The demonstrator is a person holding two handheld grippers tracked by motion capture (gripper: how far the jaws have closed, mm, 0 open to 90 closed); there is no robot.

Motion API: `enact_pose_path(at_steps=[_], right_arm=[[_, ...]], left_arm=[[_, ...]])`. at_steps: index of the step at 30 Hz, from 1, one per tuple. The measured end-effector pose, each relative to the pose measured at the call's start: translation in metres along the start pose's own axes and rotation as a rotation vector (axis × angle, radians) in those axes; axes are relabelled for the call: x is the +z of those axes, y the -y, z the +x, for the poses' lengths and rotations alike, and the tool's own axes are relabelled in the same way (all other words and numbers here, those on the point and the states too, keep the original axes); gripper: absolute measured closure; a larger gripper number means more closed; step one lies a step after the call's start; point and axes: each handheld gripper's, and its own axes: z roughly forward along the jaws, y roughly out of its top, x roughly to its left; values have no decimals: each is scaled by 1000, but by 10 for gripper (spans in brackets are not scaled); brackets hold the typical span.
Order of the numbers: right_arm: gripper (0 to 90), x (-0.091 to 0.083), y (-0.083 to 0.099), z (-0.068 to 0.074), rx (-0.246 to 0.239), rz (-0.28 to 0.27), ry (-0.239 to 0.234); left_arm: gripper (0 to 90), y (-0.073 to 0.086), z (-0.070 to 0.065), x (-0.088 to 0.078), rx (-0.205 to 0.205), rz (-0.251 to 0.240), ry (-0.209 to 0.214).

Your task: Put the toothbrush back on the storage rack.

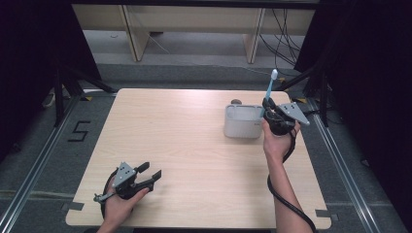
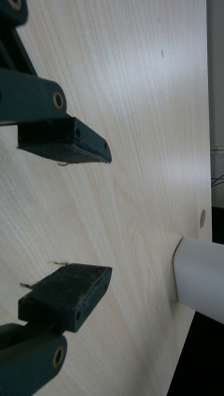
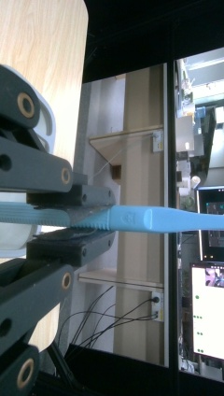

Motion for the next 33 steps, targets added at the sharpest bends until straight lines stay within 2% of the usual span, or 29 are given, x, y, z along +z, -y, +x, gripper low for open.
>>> enact_pose_path(at_steps=[2,6,7,8,11,15,21,24,26,33], right_arm=[[792,1,2,-1,13,4,2],[791,3,5,-4,-3,9,-1],[792,4,6,-4,-7,8,3],[792,3,7,-4,4,8,10],[791,4,8,-6,-10,14,17],[791,6,12,-8,-5,21,14],[790,8,20,-9,11,29,16],[791,8,22,-10,-6,37,12],[791,8,23,-10,12,34,15],[791,7,25,-9,-1,42,18]], left_arm=[[374,0,0,0,0,0,-1],[374,0,1,1,-4,-11,8],[374,0,0,-1,-1,3,-1],[374,0,1,0,-4,-1,0],[374,0,0,0,-5,1,0],[374,0,1,0,-11,-3,1],[373,0,1,0,-11,-2,0],[373,0,1,0,-11,-2,-1],[373,0,1,0,-11,-2,-1],[373,0,1,-1,-14,0,-2]])
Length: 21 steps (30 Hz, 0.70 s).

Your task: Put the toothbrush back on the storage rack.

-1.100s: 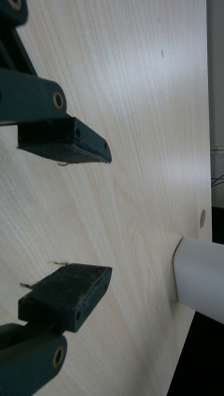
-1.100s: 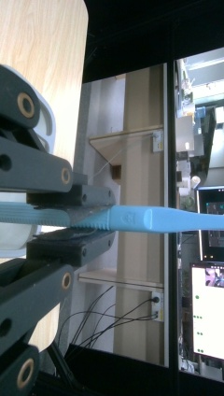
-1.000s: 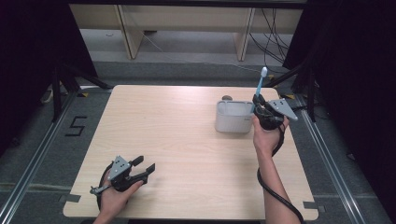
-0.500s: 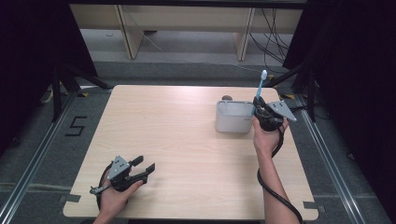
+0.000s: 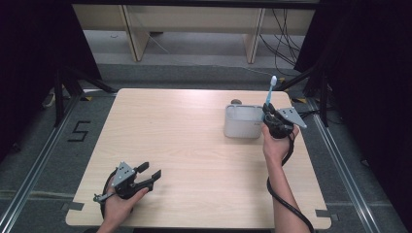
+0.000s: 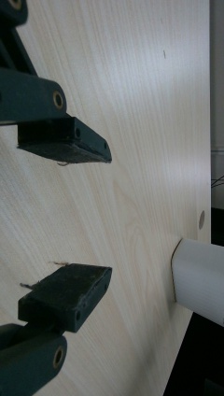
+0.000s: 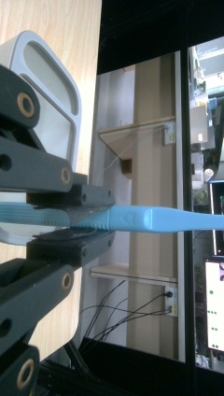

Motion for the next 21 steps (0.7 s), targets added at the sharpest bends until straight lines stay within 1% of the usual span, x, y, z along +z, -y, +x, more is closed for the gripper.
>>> enact_pose_path(at_steps=[2,3,4,6,8,9,10,11,12,16,20,21], right_arm=[[791,0,1,1,-4,-3,-3],[790,0,1,3,3,0,-5],[791,1,2,3,-6,-2,-8],[790,1,2,3,-3,-6,-2],[791,1,3,2,-14,-7,-2],[791,1,3,3,0,-6,-1],[791,0,3,2,-8,5,-5],[790,0,4,2,-6,2,5],[791,0,4,2,-9,-1,-4],[791,1,4,1,-14,2,7],[791,1,5,3,-8,4,5],[790,1,5,2,-20,0,3]], left_arm=[[373,0,0,0,1,-3,3],[373,0,0,0,1,-3,3],[372,0,0,0,-2,-4,4],[372,0,0,0,-3,-2,4],[372,0,0,0,4,-3,2],[372,0,0,0,4,-4,2],[372,0,-1,0,4,-3,2],[372,0,-1,0,8,-2,4],[372,0,-1,0,11,-1,3],[373,0,-1,0,6,-1,3],[372,0,-1,0,4,-4,2],[372,0,-1,0,3,-4,2]])
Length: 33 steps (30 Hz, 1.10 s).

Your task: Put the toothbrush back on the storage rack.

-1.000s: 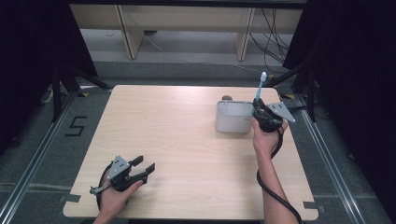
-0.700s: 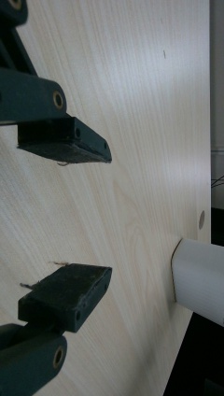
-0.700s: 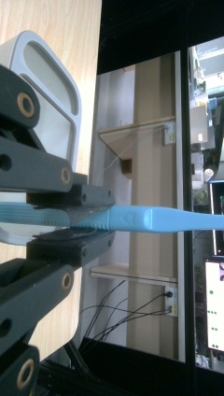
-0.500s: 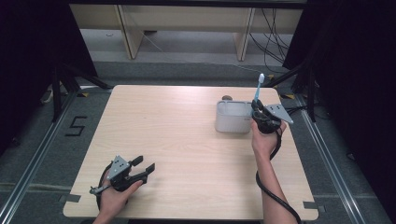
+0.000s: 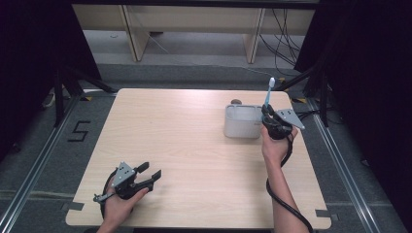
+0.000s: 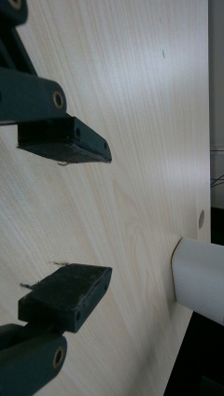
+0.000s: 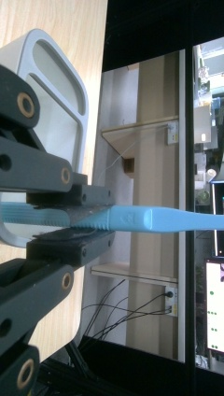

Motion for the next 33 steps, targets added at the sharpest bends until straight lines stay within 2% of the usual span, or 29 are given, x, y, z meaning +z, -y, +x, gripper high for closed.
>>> enact_pose_path(at_steps=[3,5,6,10,16,22,29,30,32,33], right_arm=[[791,0,0,2,20,3,6],[790,1,1,1,18,7,-13],[790,0,1,0,1,-1,-1],[790,0,5,1,4,18,0],[791,0,8,0,-1,7,-3],[790,0,8,3,16,13,-3],[790,-1,9,2,-1,8,-2],[790,-1,10,4,21,12,-5],[790,-2,10,2,-3,17,-4],[790,-3,11,2,4,25,-5]], left_arm=[[372,0,0,0,1,0,1],[372,0,0,0,2,-1,2],[372,0,0,0,2,-1,2],[372,0,0,0,3,0,2],[372,0,0,0,1,0,1],[372,0,0,0,2,-1,3],[372,0,0,0,3,-1,3],[372,0,0,0,4,-1,3],[372,0,0,0,4,0,2],[372,0,0,0,4,0,2]])
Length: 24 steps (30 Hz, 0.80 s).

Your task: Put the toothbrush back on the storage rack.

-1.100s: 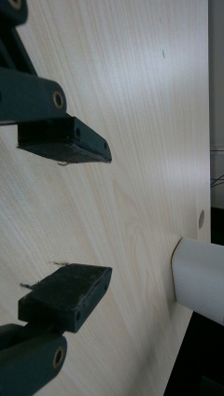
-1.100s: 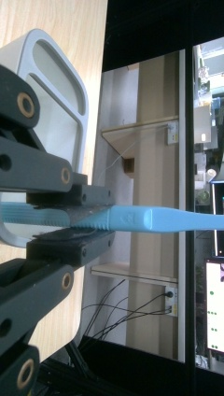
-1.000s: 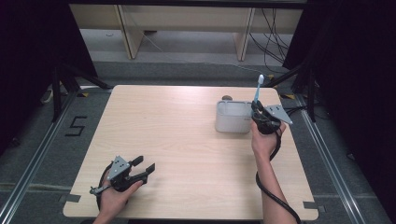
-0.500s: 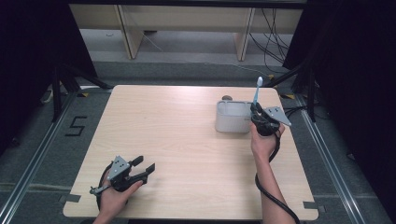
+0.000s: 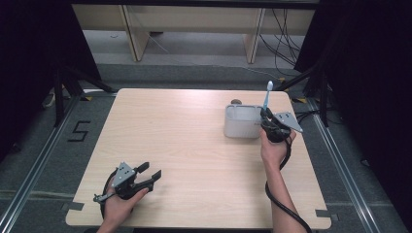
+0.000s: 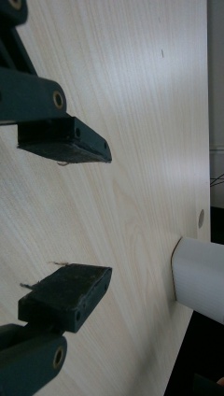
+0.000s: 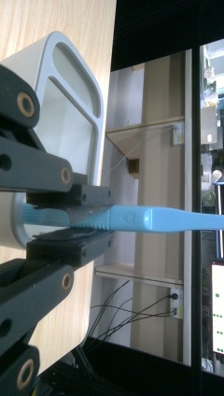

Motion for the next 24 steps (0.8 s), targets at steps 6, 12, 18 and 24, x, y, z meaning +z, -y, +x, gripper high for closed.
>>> enact_pose_path(at_steps=[6,12,18,24], right_arm=[[789,-1,3,-2,-2,-1,-1],[789,-3,5,-3,-8,7,12],[789,-3,8,-2,-11,6,6],[789,-3,10,-1,-7,11,2]], left_arm=[[372,0,0,0,1,0,-1],[372,0,0,0,6,2,-1],[372,0,0,0,4,2,-1],[372,0,0,0,3,2,-1]])
